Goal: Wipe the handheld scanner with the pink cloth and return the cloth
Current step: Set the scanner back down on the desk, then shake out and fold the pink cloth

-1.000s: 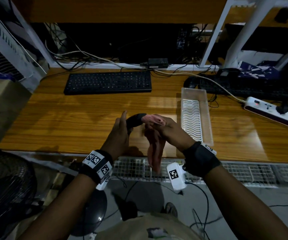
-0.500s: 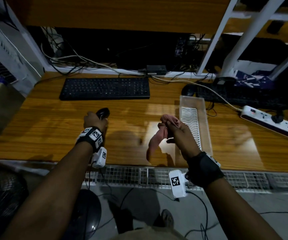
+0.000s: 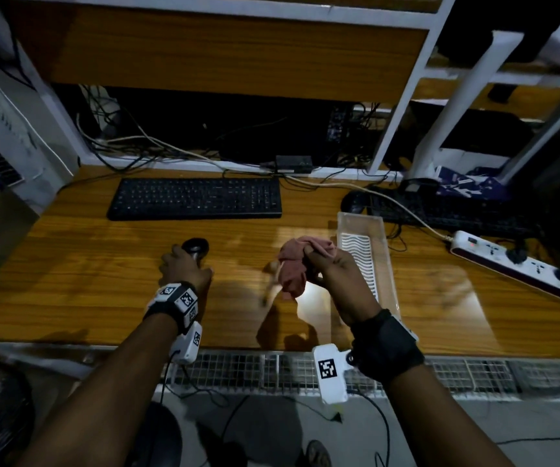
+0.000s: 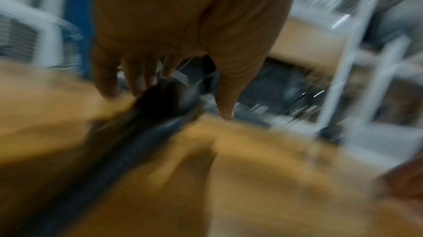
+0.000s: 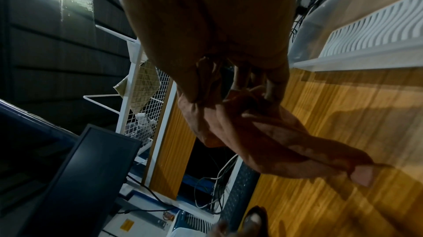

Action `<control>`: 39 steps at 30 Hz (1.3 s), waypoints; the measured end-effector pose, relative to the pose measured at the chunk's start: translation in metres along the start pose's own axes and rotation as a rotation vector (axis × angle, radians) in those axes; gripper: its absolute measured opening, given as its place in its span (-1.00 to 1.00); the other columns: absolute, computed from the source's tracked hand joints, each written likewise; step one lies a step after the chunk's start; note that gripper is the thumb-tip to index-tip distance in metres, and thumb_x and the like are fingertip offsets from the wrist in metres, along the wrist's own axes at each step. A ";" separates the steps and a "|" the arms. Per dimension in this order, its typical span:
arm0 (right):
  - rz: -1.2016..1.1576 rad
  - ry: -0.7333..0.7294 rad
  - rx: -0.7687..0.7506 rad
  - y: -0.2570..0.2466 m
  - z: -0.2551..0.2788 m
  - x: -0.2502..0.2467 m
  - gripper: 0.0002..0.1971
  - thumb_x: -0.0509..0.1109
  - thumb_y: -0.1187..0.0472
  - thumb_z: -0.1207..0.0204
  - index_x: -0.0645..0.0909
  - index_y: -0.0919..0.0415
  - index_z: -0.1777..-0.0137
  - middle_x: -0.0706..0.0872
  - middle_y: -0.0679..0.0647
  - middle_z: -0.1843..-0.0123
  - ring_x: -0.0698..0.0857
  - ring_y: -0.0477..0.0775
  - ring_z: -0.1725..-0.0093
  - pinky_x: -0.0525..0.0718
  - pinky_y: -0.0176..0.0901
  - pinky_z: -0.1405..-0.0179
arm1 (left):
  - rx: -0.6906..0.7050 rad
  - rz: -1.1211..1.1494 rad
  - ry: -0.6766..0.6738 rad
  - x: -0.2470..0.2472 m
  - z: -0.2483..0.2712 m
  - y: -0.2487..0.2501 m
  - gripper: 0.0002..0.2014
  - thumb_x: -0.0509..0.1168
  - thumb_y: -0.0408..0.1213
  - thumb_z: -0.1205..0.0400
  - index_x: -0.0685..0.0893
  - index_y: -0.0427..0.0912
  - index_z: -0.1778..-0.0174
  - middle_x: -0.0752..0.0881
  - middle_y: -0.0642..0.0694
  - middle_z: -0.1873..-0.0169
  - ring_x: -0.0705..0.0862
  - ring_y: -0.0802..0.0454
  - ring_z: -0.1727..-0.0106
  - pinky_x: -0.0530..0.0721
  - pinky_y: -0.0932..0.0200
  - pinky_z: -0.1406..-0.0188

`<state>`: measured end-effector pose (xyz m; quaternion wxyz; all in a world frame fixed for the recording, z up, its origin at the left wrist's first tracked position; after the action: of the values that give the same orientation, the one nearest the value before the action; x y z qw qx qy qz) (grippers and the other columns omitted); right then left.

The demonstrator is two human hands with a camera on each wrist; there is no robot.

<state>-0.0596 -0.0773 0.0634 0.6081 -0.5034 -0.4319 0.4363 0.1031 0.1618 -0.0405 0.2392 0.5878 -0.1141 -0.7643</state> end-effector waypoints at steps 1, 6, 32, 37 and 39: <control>0.004 -0.003 -0.005 -0.002 0.001 0.000 -0.74 0.24 0.29 -0.77 0.71 0.30 -0.31 0.83 0.05 0.09 0.82 -0.16 0.16 0.80 -0.25 0.06 | 0.051 -0.005 0.043 -0.003 0.008 0.005 0.00 0.51 0.01 -0.48 0.06 -0.29 -0.65 0.23 -0.39 -0.59 0.27 -0.45 -0.56 0.46 -0.36 -0.38; -0.107 -0.029 0.055 -0.001 0.002 -0.003 -0.79 0.32 0.22 -0.74 0.77 0.14 -0.21 0.85 0.18 -0.04 0.81 0.14 -0.04 0.76 0.03 -0.04 | 0.474 0.589 -0.272 -0.019 0.080 0.049 -0.21 0.42 0.33 -0.39 0.43 0.10 -0.51 0.56 0.08 -0.39 0.56 0.05 -0.37 0.61 0.14 -0.12; -0.284 -0.027 0.262 0.028 0.017 -0.023 -0.59 0.41 0.01 -0.66 0.72 0.42 -0.17 0.73 0.27 0.26 0.71 0.20 0.27 0.70 -0.02 0.10 | 0.333 1.208 -0.438 -0.036 0.126 0.087 -0.67 0.04 -0.23 -0.80 0.64 -0.29 0.10 0.80 -0.09 0.36 0.74 0.03 0.35 0.77 0.11 0.27; -0.252 -0.108 0.309 0.043 0.022 -0.020 -0.88 0.48 0.19 -0.56 0.76 0.25 0.11 0.78 0.15 0.27 0.71 0.02 0.35 0.71 -0.16 0.28 | 0.279 1.239 -0.501 -0.044 0.092 0.082 -0.61 0.06 -0.11 -0.79 0.39 -0.09 -0.54 0.58 -0.10 -0.41 0.61 -0.11 -0.40 0.57 -0.15 -0.38; -0.242 -0.107 0.318 0.044 0.023 -0.018 -0.84 0.38 0.27 -0.67 0.78 0.27 0.06 0.80 0.12 0.23 0.71 -0.01 0.28 0.68 -0.25 0.32 | 0.258 1.051 -0.525 -0.035 0.093 0.076 -0.49 0.13 -0.09 -0.75 0.23 -0.07 -0.63 0.50 -0.11 -0.44 0.55 -0.12 -0.41 0.50 -0.20 -0.43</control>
<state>-0.0908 -0.0842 0.0214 0.7040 -0.3216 -0.4468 0.4487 0.0391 0.1042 0.0494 0.4755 0.2686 -0.5367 -0.6432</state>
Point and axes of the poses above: each hand's wrist, its own z-axis away from the middle knuckle, its own x-axis out of the palm, y = z × x, the point moved 2 cm from there along -z, towards the middle knuckle
